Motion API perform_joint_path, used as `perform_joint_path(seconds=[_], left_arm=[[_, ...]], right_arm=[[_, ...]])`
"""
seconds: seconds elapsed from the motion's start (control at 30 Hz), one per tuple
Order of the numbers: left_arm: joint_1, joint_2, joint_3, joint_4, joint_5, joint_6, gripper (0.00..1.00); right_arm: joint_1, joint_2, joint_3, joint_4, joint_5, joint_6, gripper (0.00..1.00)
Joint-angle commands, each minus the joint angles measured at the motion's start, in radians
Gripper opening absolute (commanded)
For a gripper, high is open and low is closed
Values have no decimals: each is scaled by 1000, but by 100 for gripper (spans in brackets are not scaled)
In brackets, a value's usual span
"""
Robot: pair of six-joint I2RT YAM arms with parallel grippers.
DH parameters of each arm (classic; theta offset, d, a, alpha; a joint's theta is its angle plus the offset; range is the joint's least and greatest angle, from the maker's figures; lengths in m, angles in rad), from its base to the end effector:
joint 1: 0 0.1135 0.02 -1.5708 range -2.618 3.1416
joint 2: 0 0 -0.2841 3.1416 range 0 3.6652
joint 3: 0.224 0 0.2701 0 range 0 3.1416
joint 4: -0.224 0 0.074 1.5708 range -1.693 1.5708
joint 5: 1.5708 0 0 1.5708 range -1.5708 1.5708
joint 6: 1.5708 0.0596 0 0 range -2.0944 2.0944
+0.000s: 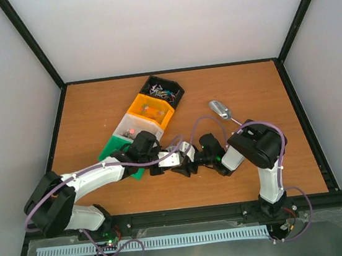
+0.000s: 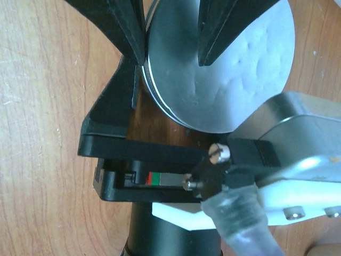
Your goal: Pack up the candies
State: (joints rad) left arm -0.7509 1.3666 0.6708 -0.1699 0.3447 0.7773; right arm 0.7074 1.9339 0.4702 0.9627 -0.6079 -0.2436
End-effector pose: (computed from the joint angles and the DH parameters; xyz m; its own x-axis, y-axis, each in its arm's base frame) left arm 0.1963 -0.2107 0.1699 0.1658 0.7482 -0.6425 0.9623 0.0195 0.2711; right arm 0.2185 0.2316 0.0646 -0.1338 -0.3749 -0.9174 -0.9752 0.2143 0.0547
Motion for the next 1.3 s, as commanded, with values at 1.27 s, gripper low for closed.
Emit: perform_joint_path(seconds=[1.27], left_arm=[[-23,-10,27,53,22,-33,49]], right_arm=[[12,14,-4,-87,-8,5,31]])
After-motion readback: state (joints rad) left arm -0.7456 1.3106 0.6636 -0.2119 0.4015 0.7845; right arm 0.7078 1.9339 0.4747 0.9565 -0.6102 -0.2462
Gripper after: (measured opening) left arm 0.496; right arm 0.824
